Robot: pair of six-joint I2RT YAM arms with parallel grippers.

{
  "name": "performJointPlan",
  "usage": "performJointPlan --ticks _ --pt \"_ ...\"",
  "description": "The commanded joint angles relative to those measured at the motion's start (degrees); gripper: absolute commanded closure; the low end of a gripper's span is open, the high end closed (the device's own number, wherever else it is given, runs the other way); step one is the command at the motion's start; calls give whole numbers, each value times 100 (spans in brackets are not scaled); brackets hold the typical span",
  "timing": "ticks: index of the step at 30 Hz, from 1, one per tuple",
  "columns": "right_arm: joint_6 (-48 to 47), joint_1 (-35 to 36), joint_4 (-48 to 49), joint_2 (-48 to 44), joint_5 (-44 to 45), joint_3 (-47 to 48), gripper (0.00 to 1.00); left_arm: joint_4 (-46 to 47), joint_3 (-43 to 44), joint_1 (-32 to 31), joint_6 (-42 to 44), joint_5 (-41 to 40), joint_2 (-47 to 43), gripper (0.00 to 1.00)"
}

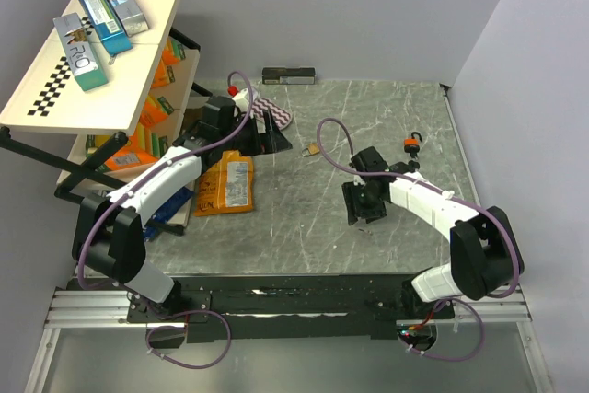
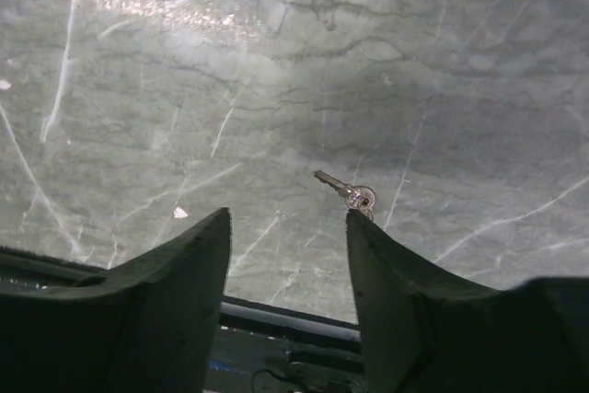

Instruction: Unlock with the key

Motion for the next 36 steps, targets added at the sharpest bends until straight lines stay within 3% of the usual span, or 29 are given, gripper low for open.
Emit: performJointPlan --ticks 1,12,36 --pt "342 85 58 10 442 25 42 -99 125 23 249 200 -266 1" --pt "861 102 -390 283 864 -71 50 -37 -297 23 179 87 -829 1" --pt "1037 102 -65 714 1040 -256 60 60 -262 23 100 200 -750 1"
